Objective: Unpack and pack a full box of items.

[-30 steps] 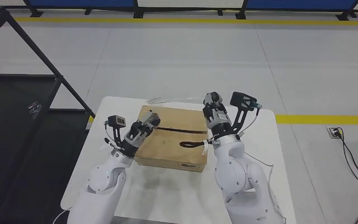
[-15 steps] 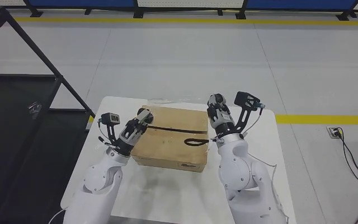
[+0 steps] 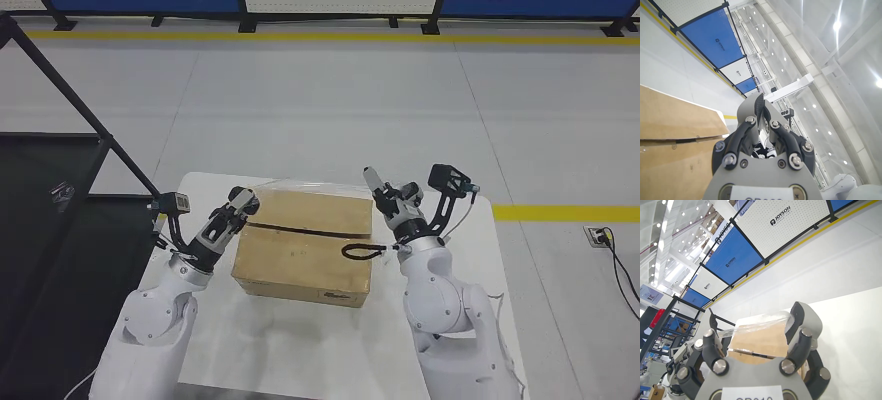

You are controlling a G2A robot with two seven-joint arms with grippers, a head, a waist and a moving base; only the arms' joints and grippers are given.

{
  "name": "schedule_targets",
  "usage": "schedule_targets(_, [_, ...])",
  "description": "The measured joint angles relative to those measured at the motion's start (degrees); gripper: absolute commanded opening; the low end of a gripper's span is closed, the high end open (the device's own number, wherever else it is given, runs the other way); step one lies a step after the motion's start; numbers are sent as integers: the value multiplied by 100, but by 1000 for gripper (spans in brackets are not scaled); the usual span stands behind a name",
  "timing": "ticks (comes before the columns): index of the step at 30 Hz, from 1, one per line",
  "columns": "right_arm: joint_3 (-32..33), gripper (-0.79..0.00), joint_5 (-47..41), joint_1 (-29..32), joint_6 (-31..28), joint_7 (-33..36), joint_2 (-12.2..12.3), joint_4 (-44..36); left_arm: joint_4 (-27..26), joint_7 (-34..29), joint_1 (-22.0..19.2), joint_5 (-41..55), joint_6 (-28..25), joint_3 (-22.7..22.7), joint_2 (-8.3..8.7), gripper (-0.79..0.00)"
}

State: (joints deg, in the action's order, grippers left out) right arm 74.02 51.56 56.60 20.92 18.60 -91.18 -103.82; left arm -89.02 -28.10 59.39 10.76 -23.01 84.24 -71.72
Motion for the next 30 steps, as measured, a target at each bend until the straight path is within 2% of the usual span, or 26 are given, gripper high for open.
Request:
schedule_targets(9, [116, 0, -26, -118, -21, 185, 27, 181, -61, -325, 15, -237, 280, 238, 88, -785])
schedule_targets(15, [85, 0, 366, -201, -926, 581, 117, 500, -116, -591, -74, -314, 417, 303, 138, -785])
schedule_targets(21, [40, 0, 422, -359, -1850, 1077, 191, 923, -329, -1131, -460, -550, 539, 273, 203, -785])
schedule_targets(30, [461, 0, -723, -550, -3629, 1558, 329, 1754, -582, -1370, -1013, -335, 680, 151, 238, -785])
